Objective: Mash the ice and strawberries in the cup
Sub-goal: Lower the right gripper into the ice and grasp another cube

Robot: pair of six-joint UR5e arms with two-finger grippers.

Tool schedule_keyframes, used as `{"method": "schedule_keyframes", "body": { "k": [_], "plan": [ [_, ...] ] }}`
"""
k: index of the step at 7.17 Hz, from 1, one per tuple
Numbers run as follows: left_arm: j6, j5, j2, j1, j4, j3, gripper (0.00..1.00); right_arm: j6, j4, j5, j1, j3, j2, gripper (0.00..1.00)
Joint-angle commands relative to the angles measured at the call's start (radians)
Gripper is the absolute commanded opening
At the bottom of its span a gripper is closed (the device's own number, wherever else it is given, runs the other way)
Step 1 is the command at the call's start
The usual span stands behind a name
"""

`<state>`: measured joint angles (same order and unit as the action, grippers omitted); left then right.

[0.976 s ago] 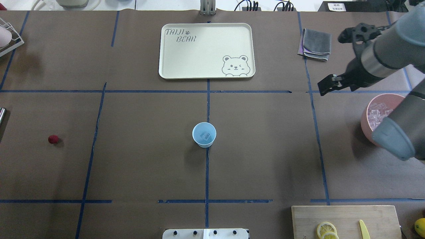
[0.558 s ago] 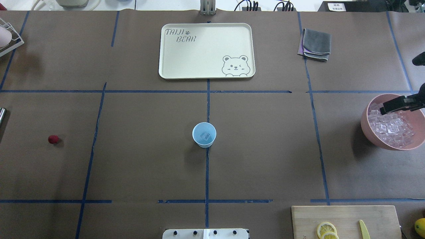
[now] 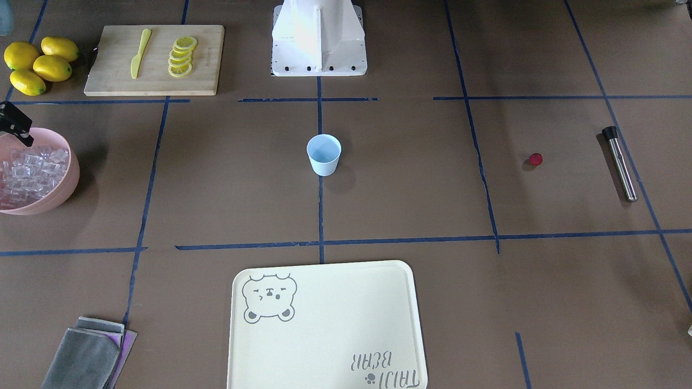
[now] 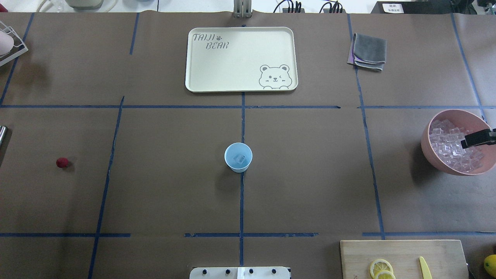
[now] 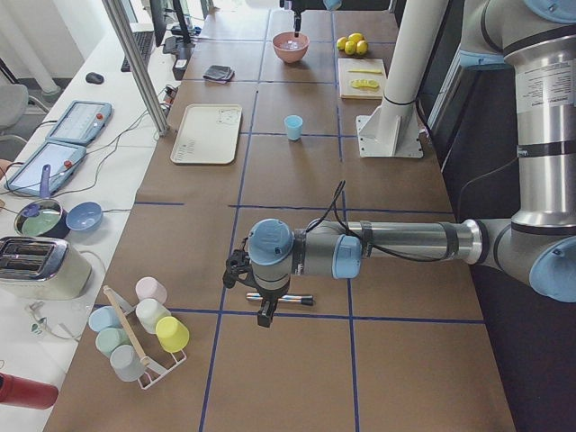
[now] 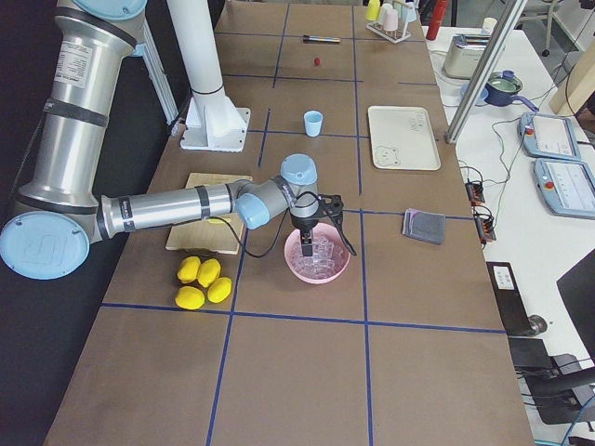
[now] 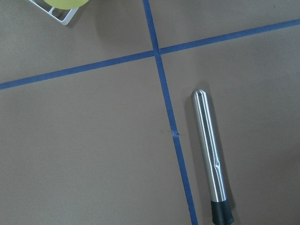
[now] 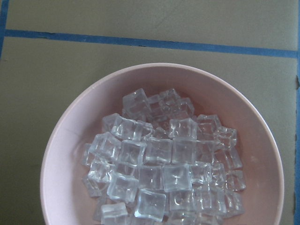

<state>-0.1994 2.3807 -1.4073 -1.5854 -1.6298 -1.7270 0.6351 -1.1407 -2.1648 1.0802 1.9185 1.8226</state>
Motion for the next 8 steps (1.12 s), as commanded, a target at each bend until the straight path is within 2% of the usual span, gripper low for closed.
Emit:
{"method": "schedule_keyframes", "body": {
  "k": [1,5,8],
  "plan": [
    [0.0,0.0,0.001,-0.001,-0.001,-0.002,1.0,0.057,0.022,0.023,-0.06,-0.016,-0.029,0.88],
    [0.0,0.0,0.001,-0.001,-0.001,-0.002,1.0,0.044,0.012,0.082,-0.118,-0.032,-0.019,0.81],
    [0.0,0.0,0.001,0.001,-0.001,-0.002,1.0,0.041,0.012,0.091,-0.125,-0.039,-0.013,0.71]
  ]
}}
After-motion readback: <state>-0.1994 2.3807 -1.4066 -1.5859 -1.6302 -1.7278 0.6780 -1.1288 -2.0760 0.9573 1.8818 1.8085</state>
